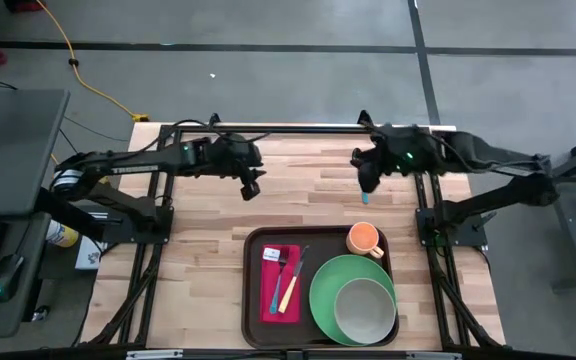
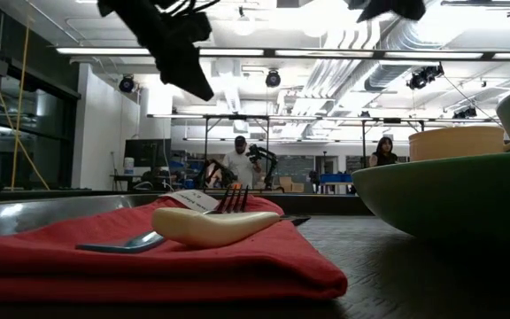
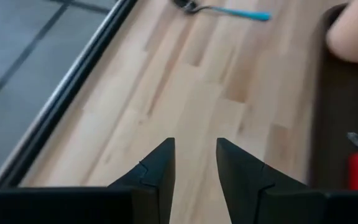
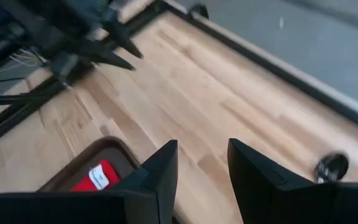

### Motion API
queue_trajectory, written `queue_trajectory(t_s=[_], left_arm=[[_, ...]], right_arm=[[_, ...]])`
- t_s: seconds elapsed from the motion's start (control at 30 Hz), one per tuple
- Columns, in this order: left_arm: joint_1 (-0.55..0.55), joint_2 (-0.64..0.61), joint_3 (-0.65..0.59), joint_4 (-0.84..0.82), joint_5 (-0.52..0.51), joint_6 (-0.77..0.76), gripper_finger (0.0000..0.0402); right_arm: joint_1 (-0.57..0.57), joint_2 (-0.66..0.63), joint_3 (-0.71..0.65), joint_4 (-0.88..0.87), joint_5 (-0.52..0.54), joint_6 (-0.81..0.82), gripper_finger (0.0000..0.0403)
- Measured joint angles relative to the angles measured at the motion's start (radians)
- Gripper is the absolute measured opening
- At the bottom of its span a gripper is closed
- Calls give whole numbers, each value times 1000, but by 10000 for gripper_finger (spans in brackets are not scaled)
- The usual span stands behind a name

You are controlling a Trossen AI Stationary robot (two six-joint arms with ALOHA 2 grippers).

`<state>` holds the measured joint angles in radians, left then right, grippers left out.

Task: Set up tray
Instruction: Put the blue spoon on the top of red cloth table napkin

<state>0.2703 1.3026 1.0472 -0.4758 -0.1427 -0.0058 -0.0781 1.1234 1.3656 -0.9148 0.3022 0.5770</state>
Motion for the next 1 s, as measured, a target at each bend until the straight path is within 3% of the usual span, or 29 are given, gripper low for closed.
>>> queue_trajectory(t_s=[0.17,0.37,0.5,0.6,0.87,1.0], left_arm=[[1,-67,-69,75,97,2,146],[-2,-120,-75,58,136,54,143],[5,-139,-75,-22,88,101,140],[44,-157,-76,-37,92,155,140],[185,-170,-75,-51,277,342,140],[273,-177,-75,-48,411,430,140]], right_arm=[[-172,62,-33,-33,-178,-7,119],[-384,83,-216,81,-368,-35,119],[-466,83,-350,185,-377,26,119],[-496,83,-411,205,-321,48,119],[-525,110,-451,182,-201,78,119],[-525,186,-451,184,-211,50,119]])
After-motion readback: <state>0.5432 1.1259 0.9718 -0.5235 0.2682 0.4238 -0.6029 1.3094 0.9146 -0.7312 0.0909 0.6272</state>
